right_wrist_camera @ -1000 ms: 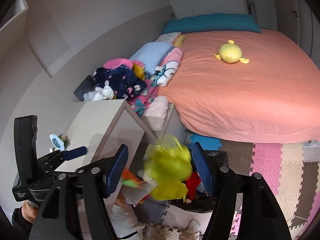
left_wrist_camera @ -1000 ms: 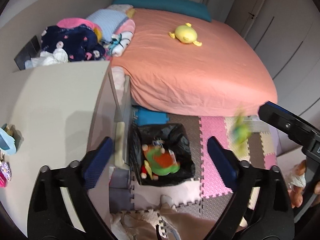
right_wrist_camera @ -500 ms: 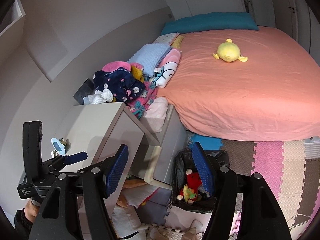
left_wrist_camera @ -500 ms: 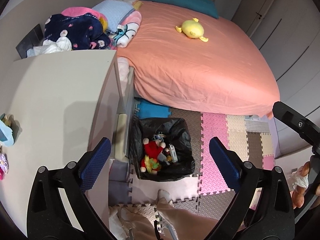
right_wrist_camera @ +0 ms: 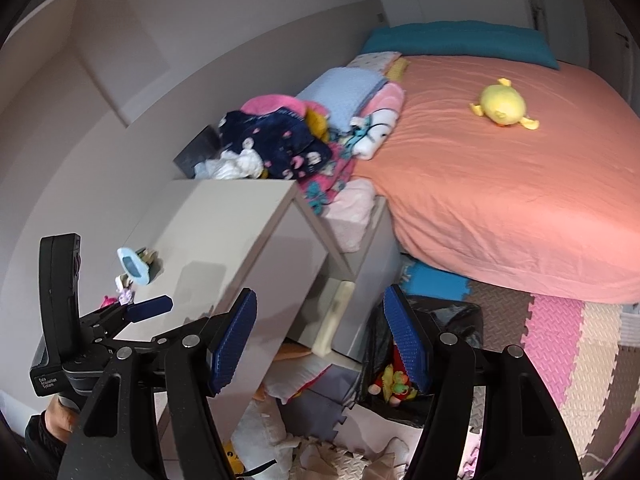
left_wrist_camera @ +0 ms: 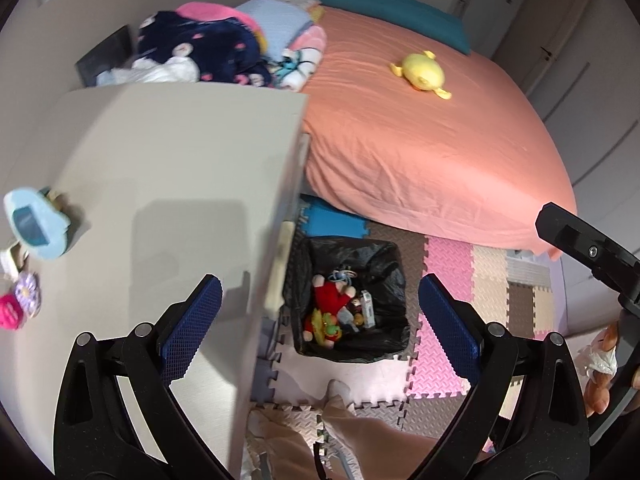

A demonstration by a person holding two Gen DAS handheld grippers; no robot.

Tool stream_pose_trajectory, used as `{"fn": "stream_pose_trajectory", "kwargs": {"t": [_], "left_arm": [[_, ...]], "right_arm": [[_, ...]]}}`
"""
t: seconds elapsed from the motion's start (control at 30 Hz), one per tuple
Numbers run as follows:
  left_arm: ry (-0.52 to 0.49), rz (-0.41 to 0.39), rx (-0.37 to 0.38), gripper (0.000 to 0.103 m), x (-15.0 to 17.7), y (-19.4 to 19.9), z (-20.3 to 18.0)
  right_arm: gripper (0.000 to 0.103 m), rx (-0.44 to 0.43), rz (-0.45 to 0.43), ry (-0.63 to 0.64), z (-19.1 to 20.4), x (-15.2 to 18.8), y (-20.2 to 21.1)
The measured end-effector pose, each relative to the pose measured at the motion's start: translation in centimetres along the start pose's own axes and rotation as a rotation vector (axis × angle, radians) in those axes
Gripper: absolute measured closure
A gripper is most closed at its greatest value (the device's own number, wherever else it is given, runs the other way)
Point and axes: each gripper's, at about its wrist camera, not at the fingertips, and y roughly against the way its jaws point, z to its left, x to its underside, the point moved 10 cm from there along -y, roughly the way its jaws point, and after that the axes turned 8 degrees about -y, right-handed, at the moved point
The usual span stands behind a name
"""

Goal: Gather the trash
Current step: 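Move both tools back over the desk toward the remaining toys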

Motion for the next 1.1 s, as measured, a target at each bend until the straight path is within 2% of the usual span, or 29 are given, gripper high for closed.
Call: {"fn": "stream_pose_trajectory", "kwargs": {"t": [0.7, 1.1], "left_arm": [[0.304, -0.003, -0.147, 0.008, 7.3, 4.4, 15.4], [0.51, -0.011, -0.235, 0.008, 11.3, 7.0, 22.9]], "right_arm": [[0.036, -0.16, 0.183, 0.242, 15.3, 3.8, -8.0], [0.036, -0.231, 0.254, 0.346, 22.2, 5.6, -11.6]]}}
